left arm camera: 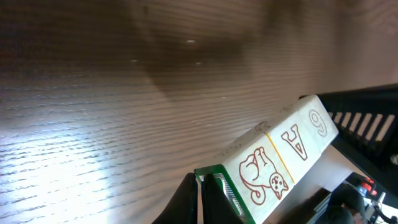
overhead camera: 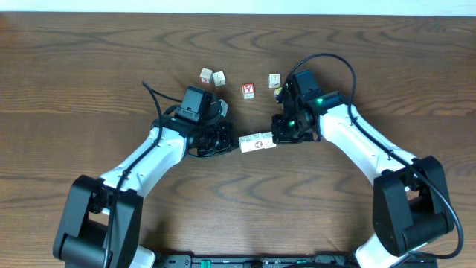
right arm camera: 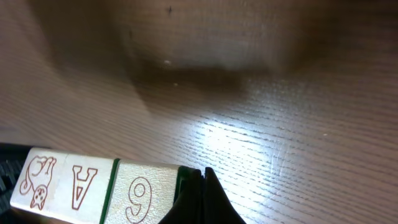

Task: Lift 3 blocks

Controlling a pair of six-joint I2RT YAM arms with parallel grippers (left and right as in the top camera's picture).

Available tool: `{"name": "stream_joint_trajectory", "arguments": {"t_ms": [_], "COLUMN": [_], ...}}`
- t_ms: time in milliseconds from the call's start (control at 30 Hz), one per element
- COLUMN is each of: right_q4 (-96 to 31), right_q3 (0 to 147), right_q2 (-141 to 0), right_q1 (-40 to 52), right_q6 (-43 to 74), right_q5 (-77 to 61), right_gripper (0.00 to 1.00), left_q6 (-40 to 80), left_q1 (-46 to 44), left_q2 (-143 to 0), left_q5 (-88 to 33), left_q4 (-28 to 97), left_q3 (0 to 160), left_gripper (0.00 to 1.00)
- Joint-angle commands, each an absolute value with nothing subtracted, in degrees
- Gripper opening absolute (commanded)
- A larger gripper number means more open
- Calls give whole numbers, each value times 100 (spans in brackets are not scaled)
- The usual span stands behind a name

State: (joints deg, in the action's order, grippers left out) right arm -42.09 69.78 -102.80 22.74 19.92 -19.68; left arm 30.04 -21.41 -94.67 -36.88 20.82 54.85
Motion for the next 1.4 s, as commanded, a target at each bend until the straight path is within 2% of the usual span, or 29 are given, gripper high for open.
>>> {"name": "stream_joint_trajectory", "arguments": {"t_ms": [0, 1367], "right_q4": [-4058, -4563], "right_q3": [7255, 7227], "right_q2": [-9963, -9594], "right_q1": [2484, 2711], "right_q6": [2075, 2078], "right_q5": [-3505, -2985], "right_gripper": [1, 1], "left_q6": [3015, 3227], "left_q1": [-2353, -2353], "left_q2": [-9183, -9030], "left_q5": [-4694, -4737], "left_q4": [1931, 1892], "left_q3": [5699, 5817], "left_gripper": [7, 7]}}
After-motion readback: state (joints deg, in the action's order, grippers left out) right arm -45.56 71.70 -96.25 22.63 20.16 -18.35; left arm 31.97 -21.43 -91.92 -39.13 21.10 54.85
